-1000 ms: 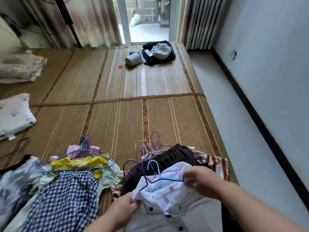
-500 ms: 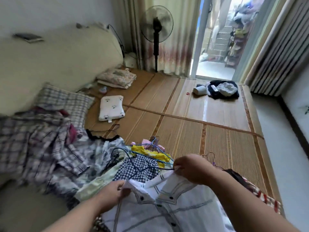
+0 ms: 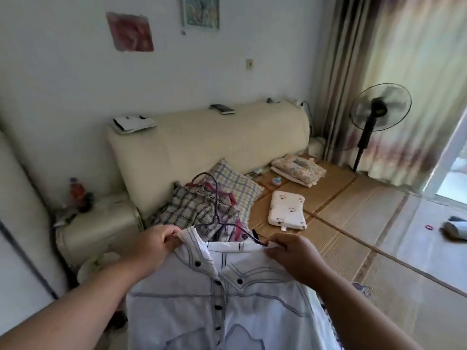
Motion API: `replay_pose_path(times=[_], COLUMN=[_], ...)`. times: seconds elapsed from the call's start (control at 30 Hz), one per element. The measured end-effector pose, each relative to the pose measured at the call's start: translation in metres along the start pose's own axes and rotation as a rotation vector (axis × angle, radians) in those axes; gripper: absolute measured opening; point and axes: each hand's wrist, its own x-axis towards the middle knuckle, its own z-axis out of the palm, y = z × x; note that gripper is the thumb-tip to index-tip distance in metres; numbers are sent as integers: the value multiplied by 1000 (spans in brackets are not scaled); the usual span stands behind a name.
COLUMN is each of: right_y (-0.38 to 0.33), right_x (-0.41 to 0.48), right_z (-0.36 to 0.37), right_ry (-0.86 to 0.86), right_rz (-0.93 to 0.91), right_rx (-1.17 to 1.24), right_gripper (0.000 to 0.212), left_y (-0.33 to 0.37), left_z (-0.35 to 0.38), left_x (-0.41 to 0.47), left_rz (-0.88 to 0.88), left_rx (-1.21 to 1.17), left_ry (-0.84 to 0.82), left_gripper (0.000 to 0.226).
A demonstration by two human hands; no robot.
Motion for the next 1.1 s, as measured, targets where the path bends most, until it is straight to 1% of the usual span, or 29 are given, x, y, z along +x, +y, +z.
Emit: replay_pose_path(times=[0.07,0.13,0.23,0.37,0.47,0.53,0.63,0.73,0.83,0.9,1.03,1.1], right_y=[-17,-28,-41,-55,-60,-61,-61,-56,-50,-45,-24,-5], right_x=[27,56,102,174,245,289,354,407,457,488,542,570], right_z=[17,37,68,104,130,144,163,173,180,183,198,211], right_ry=[-2,6,7,-12,-26,-30,-85,-125,-134,-127,-90,-81], right_rz=[-7,-30,-32,-31,-31,-32,-27,-13,45,76,137,202], right_rx=[63,115,165,203,212,199,175,171,189,206,197,181], right_gripper=[7,17,10,7,11,16,24,18,18,16,11,8], left_y=[-14,-30,-55,-87,-116,-133,-160,-180,-201,-211,-244,-267], left_z=[-27,-50,-75,-99,-116,-126,-134,-133,-131,-131,-121,-102], left_x=[11,26,57,113,172,211,271,320,375,413,502,552], left_rz=[-15,-42,-77,-94,-130,-150,-170,-159,-143,-112,-25,10], left_rx=[88,140,182,229,272,277,263,254,218,210,233,229], left_ry=[71,122,169,226,271,276,274,280,314,304,222,128], left_gripper=[18,14,16,19,12,8,7,4,15,14,12,12])
